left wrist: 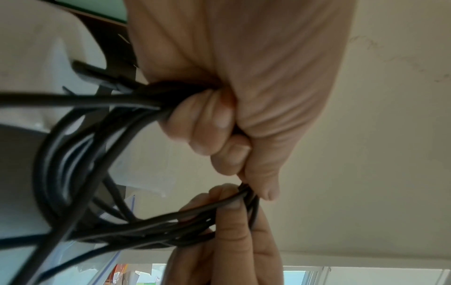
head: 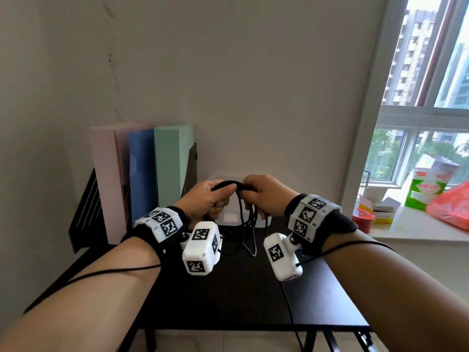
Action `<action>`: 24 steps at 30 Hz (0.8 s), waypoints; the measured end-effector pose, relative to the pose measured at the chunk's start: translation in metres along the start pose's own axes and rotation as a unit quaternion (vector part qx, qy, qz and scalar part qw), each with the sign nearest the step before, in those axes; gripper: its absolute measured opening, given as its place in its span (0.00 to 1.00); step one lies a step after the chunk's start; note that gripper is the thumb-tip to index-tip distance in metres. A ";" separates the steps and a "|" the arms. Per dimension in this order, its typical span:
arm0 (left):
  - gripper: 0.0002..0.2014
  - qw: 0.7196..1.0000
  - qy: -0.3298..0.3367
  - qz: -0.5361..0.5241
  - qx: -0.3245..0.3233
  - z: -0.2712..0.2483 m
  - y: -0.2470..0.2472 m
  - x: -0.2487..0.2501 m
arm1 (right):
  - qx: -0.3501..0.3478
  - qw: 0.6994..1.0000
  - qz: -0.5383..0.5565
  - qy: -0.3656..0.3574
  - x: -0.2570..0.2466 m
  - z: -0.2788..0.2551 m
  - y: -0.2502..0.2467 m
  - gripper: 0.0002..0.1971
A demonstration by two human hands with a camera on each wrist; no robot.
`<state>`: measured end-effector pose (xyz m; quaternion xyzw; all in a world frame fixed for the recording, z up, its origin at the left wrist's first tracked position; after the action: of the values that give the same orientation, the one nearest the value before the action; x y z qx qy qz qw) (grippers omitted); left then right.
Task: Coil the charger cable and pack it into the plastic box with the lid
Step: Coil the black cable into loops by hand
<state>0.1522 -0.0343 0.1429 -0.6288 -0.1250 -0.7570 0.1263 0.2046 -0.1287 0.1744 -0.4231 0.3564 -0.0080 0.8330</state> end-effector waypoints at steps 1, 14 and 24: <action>0.06 1.000 0.002 -0.005 0.000 0.001 0.001 0.000 | 0.003 1.000 0.008 0.005 0.000 0.000 0.000 0.05; 0.07 0.997 0.028 -0.047 0.049 0.004 0.008 0.011 | 0.085 0.996 0.023 0.028 0.005 0.004 -0.011 0.06; 0.12 0.997 0.009 -0.057 0.048 0.010 -0.012 0.015 | 0.051 0.977 0.199 0.063 0.018 -0.001 -0.009 0.21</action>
<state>0.1541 -0.0202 0.1592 -0.6073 -0.1954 -0.7616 0.1141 0.2200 -0.1412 0.1692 -0.2998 0.4843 0.1130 0.8141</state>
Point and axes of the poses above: each hand's wrist, its own z-axis towards the middle knuckle, its own y-axis out of the palm, x = y × z, the point moved 8 cm from there along z, towards the middle knuckle, and after that the axes turned 12 degrees about x, right-handed, at the moved point
